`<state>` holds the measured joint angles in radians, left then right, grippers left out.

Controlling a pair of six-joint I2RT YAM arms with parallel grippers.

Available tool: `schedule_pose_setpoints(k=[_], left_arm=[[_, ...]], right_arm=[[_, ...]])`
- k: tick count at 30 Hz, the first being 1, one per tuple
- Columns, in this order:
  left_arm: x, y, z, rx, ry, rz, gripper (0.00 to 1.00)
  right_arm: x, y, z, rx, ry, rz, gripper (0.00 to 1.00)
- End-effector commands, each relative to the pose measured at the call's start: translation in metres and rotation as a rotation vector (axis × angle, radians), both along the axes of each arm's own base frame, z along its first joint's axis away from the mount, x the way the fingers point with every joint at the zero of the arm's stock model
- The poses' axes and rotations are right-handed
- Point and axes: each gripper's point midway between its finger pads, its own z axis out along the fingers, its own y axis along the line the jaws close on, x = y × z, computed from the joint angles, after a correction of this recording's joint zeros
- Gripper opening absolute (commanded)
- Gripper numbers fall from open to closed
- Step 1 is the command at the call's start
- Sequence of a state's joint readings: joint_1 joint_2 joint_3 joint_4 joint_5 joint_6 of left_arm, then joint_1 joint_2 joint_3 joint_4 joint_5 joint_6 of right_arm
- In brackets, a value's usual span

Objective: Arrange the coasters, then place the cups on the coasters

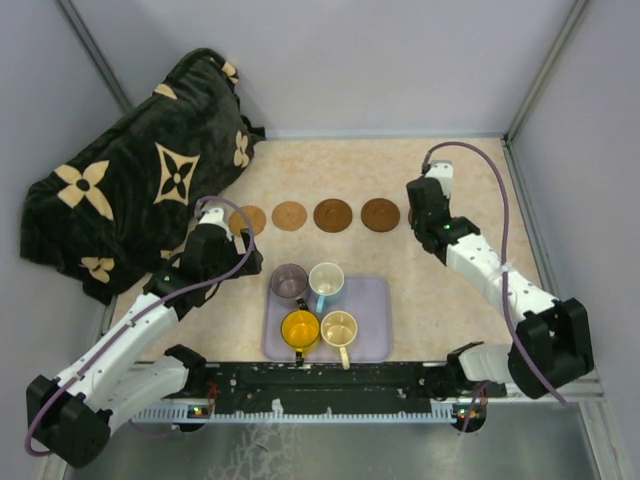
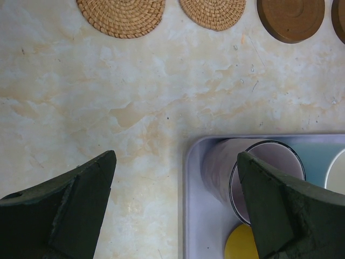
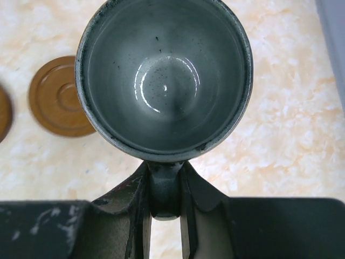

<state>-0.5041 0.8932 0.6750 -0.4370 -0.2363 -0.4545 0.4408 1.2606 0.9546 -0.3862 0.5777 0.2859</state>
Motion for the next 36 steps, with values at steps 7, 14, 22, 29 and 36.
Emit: schedule_pose_setpoints(k=[7,14,22,29,36], left_arm=[[0.005,-0.005,0.001,-0.020,-0.011,0.002,0.99],[0.006,-0.004,-0.006,-0.005,0.011,0.013,0.99],[0.007,-0.003,-0.007,0.003,0.012,0.017,0.99],[0.007,-0.004,-0.010,0.004,0.023,0.014,0.99],[0.007,-0.003,-0.011,0.008,0.023,0.020,0.99]], right_arm=[[0.065,-0.031,0.001,0.074,-0.110,0.002,0.00],[0.078,-0.033,-0.011,0.120,-0.110,0.026,0.00],[0.081,-0.035,-0.026,0.145,-0.065,0.032,0.00],[0.081,-0.033,-0.041,0.149,-0.027,0.041,0.00],[0.080,-0.035,-0.048,0.140,-0.012,0.034,0.00]])
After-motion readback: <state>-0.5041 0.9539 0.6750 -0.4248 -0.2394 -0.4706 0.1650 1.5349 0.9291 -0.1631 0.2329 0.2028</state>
